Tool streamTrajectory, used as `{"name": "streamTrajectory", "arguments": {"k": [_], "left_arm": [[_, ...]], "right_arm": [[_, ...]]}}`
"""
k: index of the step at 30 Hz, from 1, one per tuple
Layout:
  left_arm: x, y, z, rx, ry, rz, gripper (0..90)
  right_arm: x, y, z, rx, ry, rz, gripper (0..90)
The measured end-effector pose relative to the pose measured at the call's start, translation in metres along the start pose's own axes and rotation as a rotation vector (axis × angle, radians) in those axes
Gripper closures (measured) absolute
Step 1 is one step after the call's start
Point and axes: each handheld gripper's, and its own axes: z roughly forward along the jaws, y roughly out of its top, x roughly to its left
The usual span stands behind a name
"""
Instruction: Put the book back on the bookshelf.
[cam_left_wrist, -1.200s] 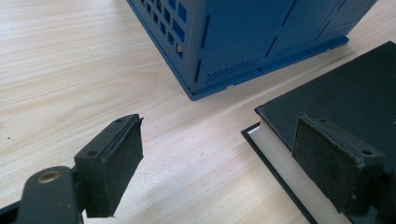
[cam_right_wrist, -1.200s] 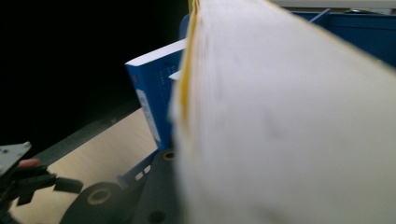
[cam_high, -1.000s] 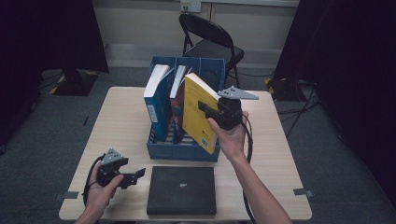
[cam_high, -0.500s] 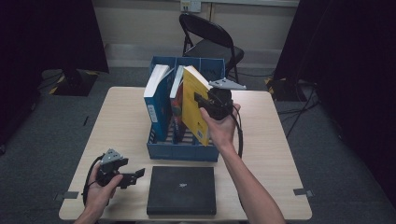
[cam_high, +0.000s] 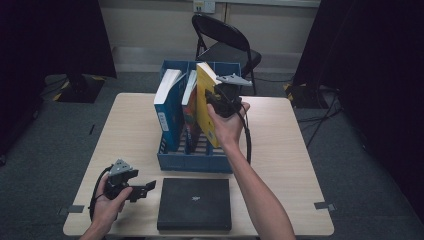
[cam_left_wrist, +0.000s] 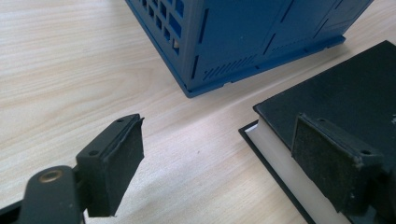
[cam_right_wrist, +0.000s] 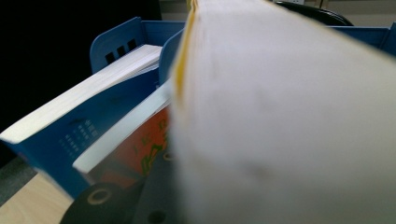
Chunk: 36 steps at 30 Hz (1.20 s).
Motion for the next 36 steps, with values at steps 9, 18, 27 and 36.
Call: {"name": "streamTrajectory", "arguments": {"k": [9,18,27,36], "left_arm": [[0.001,-0.001,-0.001,0.001,0.003,-0.001,17.2],[0.001,-0.001,0.0,0.003,0.006,-0.005,17.2],[0.001,-0.001,0.001,0.007,0.007,-0.002,17.3],[0.001,-0.001,0.0,0.008,0.0,-0.003,17.9]], "right_arm": [[0.006,-0.001,0.019,0.012,-0.053,0.019,75.9],[0.006,0.0,0.031,0.011,-0.093,0.062,75.8],[0.005,-0.004,0.046,0.012,-0.127,0.072,75.8],[0.014,-0.006,0.058,0.006,-0.171,0.067,75.7]]}}
